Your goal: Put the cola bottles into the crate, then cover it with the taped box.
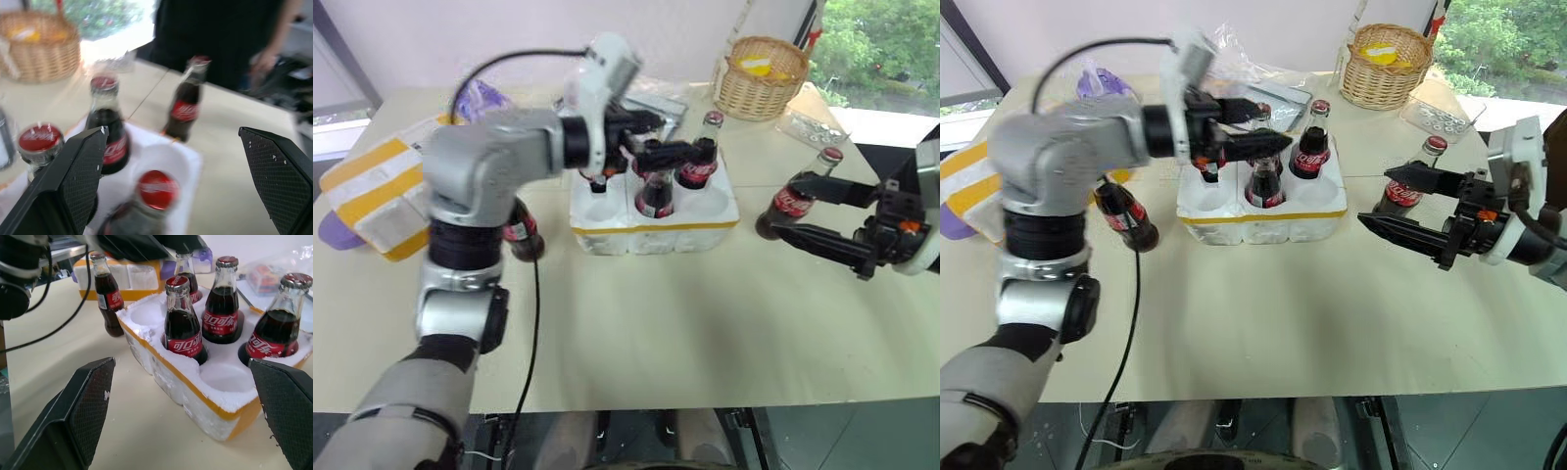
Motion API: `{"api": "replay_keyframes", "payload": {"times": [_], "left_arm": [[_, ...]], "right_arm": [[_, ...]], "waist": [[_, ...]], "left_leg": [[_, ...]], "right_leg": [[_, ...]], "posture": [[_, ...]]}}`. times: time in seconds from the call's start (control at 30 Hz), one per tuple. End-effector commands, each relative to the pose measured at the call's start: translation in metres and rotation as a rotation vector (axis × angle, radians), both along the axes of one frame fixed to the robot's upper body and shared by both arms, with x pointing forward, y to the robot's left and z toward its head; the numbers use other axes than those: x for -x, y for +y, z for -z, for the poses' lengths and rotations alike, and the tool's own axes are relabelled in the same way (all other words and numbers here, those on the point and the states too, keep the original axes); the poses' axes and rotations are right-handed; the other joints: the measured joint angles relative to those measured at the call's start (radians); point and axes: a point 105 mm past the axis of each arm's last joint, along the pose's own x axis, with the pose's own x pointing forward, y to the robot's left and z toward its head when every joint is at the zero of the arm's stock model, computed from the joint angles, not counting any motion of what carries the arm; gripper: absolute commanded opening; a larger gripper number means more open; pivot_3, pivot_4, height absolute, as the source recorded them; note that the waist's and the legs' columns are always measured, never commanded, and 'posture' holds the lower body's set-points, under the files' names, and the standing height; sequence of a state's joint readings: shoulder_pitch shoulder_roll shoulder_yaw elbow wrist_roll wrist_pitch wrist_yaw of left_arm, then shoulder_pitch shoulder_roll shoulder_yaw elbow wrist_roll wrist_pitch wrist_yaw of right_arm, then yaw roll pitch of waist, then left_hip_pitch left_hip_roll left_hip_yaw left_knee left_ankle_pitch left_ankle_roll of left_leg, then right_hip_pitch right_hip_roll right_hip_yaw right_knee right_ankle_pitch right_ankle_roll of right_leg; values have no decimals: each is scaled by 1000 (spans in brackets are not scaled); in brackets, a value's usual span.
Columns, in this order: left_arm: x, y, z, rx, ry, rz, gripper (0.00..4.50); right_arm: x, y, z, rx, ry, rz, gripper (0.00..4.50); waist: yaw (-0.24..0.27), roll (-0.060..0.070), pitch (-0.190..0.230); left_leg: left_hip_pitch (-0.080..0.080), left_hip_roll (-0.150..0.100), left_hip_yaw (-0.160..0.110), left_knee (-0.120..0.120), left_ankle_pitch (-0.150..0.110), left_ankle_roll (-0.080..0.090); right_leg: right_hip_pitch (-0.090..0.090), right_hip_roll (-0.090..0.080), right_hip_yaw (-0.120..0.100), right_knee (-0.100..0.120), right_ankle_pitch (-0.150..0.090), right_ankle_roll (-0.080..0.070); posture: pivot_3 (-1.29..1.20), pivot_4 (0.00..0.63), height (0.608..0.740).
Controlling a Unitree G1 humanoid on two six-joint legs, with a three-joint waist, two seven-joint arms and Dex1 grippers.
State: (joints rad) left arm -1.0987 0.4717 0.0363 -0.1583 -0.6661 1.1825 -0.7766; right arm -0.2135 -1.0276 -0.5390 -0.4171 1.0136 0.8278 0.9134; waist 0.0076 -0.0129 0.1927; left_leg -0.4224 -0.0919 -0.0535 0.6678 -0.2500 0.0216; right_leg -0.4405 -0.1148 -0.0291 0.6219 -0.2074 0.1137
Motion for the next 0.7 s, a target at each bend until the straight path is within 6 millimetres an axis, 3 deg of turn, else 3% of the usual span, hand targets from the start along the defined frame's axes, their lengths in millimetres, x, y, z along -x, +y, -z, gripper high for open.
{"api": "replay_keyframes", "payload": {"times": [0.03, 0.13, 0.3, 0.43, 0.53, 0.7], "left_arm": [[16, 38, -10, -18, -70, -34, 4467], [16, 76, -9, -20, -62, -135, 4467], [66, 122, -5, 3, 22, 2, 4467], [85, 158, 20, -15, 106, -47, 4467], [86, 179, 32, 0, 108, -136, 4467], [64, 208, 91, -254, 58, -373, 4467]], "right_arm": [[0, 1, -8, 14, -36, -16, 4500], [-2, 0, -7, 15, -28, -26, 4500], [-9, 1, -6, 20, -13, -51, 4500], [-14, 1, -7, 23, -9, -61, 4500], [-17, 2, -6, 27, -1, -73, 4500], [-19, 3, -8, 43, 3, -89, 4500]], "waist": [[2, 0, 0], [8, 0, 0], [3, 0, 0], [2, 2, -1], [9, 2, -1], [7, 2, -1]], "left_leg": [[1, 0, 0, 0, 0, 0], [3, 0, 0, 0, -2, 3], [4, 0, 0, 0, -3, 4], [5, 1, 0, -2, -2, 3], [6, 1, -1, -1, -3, 4], [11, 1, 0, -2, -4, 5]], "right_leg": [[1, 0, 0, 0, 0, 0], [4, 0, 0, 0, 0, 0], [4, 1, 0, -1, 0, 0], [4, -2, 2, -2, 0, -1], [6, -2, 1, -2, -2, -3], [12, -4, 1, -8, -2, -5]], "posture": [[0, 150, 740], [0, 150, 740], [0, 150, 740], [0, 150, 740], [0, 150, 740], [0, 150, 740]]}}
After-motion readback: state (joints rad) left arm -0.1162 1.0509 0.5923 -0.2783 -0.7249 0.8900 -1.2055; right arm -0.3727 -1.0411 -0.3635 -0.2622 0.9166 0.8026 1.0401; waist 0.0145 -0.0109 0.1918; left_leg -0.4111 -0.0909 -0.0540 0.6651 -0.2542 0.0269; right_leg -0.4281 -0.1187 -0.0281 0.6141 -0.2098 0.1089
